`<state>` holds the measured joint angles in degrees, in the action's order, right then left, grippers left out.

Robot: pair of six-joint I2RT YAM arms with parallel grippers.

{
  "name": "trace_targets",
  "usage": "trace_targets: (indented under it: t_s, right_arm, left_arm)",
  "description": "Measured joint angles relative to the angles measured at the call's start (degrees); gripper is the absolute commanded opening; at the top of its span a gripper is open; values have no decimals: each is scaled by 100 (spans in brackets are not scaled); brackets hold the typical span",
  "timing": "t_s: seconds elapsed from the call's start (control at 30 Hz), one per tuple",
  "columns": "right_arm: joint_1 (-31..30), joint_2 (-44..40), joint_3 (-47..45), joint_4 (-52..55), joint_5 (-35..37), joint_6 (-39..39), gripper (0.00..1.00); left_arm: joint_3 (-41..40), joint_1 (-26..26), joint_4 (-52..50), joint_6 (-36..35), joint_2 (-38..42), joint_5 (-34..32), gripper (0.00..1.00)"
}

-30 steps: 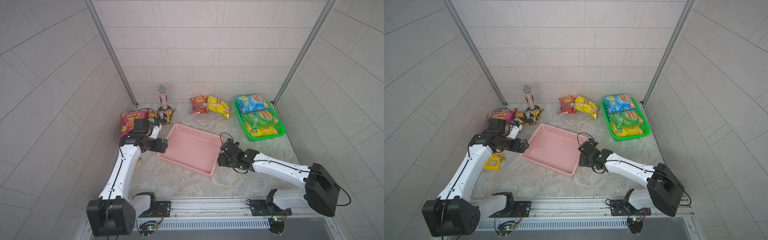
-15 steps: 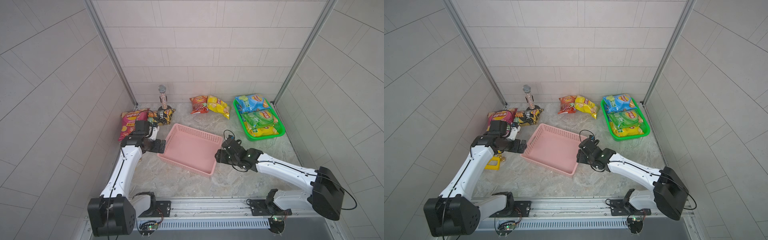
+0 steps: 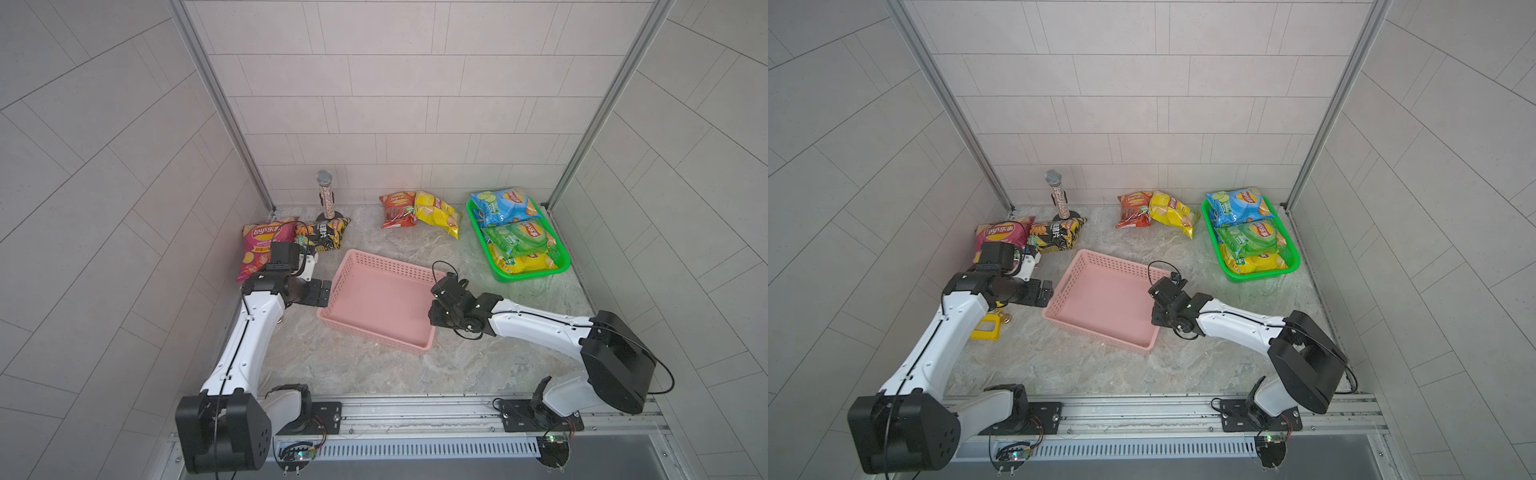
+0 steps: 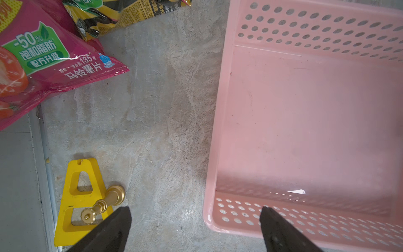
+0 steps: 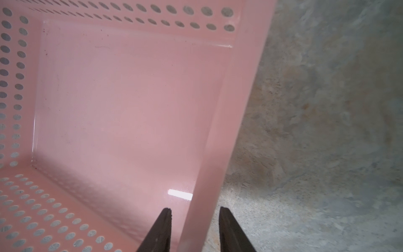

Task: Put the potato chips into the basket
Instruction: Adjust the basket at the center of the board.

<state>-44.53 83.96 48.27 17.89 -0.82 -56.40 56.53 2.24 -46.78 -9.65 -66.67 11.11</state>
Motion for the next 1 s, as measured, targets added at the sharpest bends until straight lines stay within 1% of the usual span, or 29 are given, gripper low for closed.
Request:
trace_targets:
  t_s: [0.13, 0.27, 0.3, 0.33, 0.4, 0.43, 0.47, 0.53, 0.63, 0.7, 0.83, 1.0]
  right_arm:
    - [136, -330, -190, 136, 17, 105, 23]
    - [350, -647, -363, 321, -33, 229, 16]
    - [413, -708, -400, 387, -63, 321, 10]
    - [457, -763, -461, 474, -118, 411, 8]
    - [511, -883, -553, 531, -177, 494, 8]
    - [533, -933, -592, 551, -197, 516, 9]
    - [562, -994, -632, 579, -245, 551, 13]
    - [603, -1078, -671, 643, -323, 649, 24]
    - [636, -1132, -673, 754, -444, 750, 37]
    - [660, -1178, -671, 857, -483, 798, 44]
    - [734, -1432, -551, 1209, -428, 929, 58]
    - [905, -1895, -249, 1537, -240, 1119, 60]
  left_arm:
    - [0, 0, 0, -4, 0, 55, 100]
    - [0, 0, -4, -24, -2, 120, 100]
    - [0, 0, -4, -24, 0, 131, 100]
    - [0, 0, -4, -31, 0, 140, 100]
    - [0, 0, -7, -42, 0, 153, 100]
    - [0, 0, -7, -44, 0, 155, 100]
    - [0, 0, -9, -46, -2, 153, 100]
    - [0, 0, -15, -52, 0, 151, 100]
    - [2, 0, -22, -87, -2, 72, 100]
    - [13, 0, -28, -92, -7, -90, 100]
    - [122, 7, -42, -203, -109, -619, 100]
    - [398, 214, -39, -396, -387, -920, 98]
